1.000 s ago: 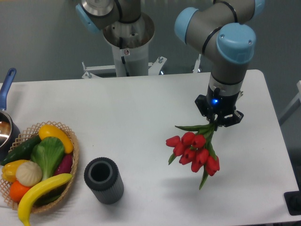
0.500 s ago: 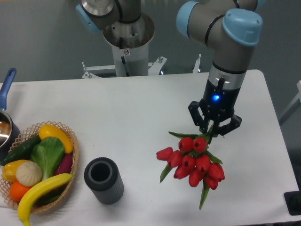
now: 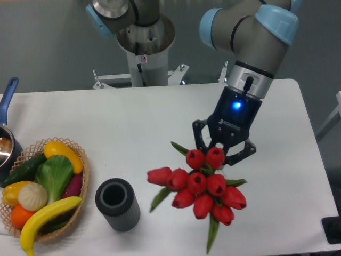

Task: Insert the flowers into the vase
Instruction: 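Carry the tulips over the grey vase, stems pointing into its opening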

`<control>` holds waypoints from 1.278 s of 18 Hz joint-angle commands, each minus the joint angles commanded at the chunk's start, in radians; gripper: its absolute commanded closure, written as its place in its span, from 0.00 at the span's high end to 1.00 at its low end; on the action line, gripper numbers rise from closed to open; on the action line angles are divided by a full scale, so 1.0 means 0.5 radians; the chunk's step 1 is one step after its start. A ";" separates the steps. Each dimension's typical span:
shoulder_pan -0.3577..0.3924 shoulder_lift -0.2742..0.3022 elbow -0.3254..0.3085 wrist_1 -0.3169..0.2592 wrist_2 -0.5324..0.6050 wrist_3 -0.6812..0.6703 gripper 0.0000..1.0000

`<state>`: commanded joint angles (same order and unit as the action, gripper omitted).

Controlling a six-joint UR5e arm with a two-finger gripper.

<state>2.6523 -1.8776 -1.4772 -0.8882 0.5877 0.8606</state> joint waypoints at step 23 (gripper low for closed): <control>-0.178 -0.086 -0.074 0.117 -0.728 0.018 0.00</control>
<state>2.5634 -1.9205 -1.5140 -0.8299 0.2240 0.8698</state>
